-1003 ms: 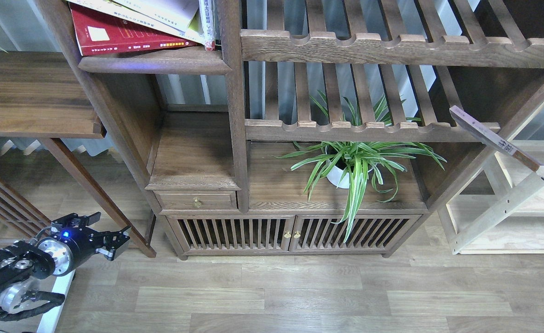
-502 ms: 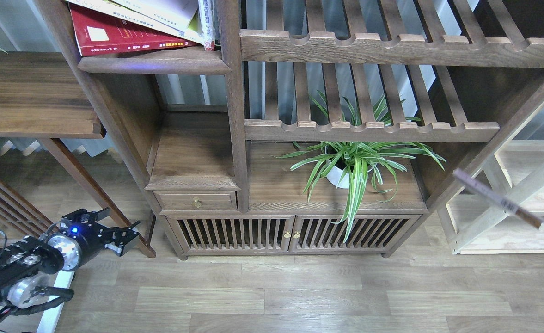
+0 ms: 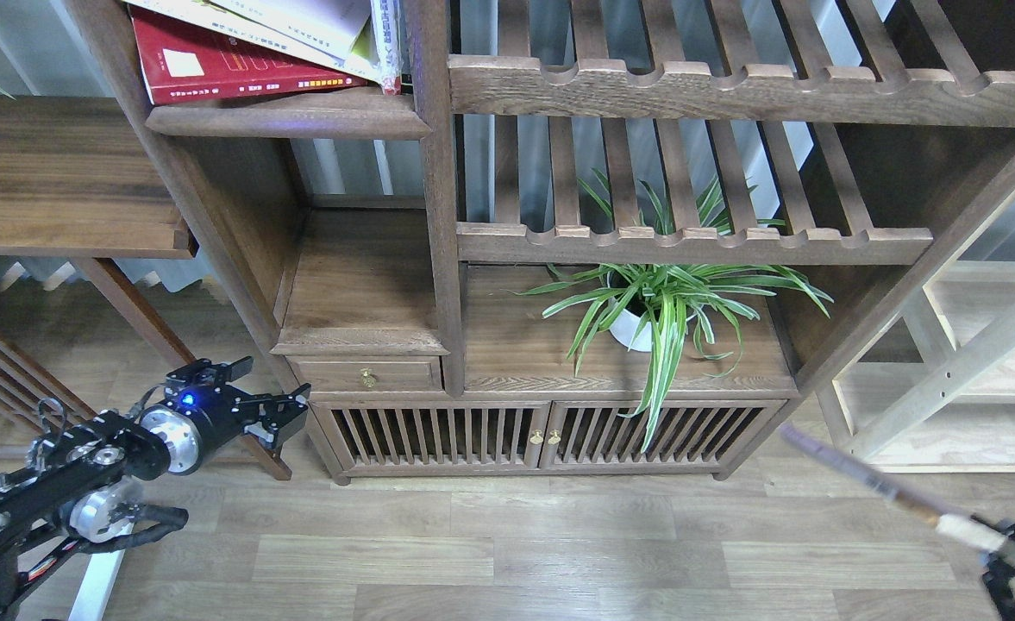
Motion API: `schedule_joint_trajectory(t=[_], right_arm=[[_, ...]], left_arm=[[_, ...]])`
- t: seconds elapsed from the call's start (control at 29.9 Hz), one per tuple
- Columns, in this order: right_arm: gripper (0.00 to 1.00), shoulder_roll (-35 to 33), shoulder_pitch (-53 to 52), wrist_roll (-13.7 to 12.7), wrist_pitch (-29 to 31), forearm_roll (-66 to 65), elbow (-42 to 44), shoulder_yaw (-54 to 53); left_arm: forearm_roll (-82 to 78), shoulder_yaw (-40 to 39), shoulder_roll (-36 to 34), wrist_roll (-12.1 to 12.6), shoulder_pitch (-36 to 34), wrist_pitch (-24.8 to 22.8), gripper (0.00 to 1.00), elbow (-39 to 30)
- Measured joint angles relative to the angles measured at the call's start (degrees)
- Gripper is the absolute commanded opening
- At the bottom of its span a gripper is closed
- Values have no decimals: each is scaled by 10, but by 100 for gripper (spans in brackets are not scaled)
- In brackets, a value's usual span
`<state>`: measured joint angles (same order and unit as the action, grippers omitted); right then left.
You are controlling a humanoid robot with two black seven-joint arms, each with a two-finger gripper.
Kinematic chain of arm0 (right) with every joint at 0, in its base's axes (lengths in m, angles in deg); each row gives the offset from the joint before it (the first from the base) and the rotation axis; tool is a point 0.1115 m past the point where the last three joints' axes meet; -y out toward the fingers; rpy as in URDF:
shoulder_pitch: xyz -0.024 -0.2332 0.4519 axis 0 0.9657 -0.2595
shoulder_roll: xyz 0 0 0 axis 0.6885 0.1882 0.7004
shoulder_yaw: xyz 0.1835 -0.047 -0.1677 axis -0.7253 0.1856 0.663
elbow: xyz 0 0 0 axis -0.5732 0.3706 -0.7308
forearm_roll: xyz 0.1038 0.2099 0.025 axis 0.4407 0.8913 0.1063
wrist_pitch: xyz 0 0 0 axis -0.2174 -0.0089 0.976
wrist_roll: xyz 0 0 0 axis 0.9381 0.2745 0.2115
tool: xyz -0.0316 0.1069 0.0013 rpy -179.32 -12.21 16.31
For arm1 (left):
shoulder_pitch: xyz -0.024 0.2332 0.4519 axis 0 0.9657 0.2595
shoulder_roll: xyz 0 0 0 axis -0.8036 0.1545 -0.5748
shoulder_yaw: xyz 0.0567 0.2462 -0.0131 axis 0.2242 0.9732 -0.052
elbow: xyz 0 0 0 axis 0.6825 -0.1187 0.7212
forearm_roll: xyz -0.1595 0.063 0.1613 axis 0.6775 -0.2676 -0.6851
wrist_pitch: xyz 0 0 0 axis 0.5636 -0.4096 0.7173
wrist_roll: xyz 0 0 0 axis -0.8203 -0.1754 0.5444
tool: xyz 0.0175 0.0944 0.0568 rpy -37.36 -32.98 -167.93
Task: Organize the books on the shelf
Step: 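Lower the maroon book with the right gripper toward the floor, then bring the maroon book toward the approaching left gripper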
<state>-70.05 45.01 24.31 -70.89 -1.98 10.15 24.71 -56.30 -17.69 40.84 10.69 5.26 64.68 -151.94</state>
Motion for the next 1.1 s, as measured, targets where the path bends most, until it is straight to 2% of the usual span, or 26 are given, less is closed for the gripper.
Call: schedule_joint_trajectory(t=[0.3, 0.6, 0.8, 1.1], right_arm=[[0, 67, -17, 0, 0, -91, 8, 30], [0, 128, -81, 0, 0, -139, 19, 45], [0, 175, -211, 0, 0, -134, 44, 155], [0, 262, -416, 0, 0, -88, 81, 324]], left_arm=[[1, 39, 35, 7, -44, -8, 93, -1], [1, 94, 60, 10, -90, -48, 93, -1], [1, 115, 67, 10, -125, -103, 93, -1], [1, 160, 70, 12, -221, -144, 92, -1]])
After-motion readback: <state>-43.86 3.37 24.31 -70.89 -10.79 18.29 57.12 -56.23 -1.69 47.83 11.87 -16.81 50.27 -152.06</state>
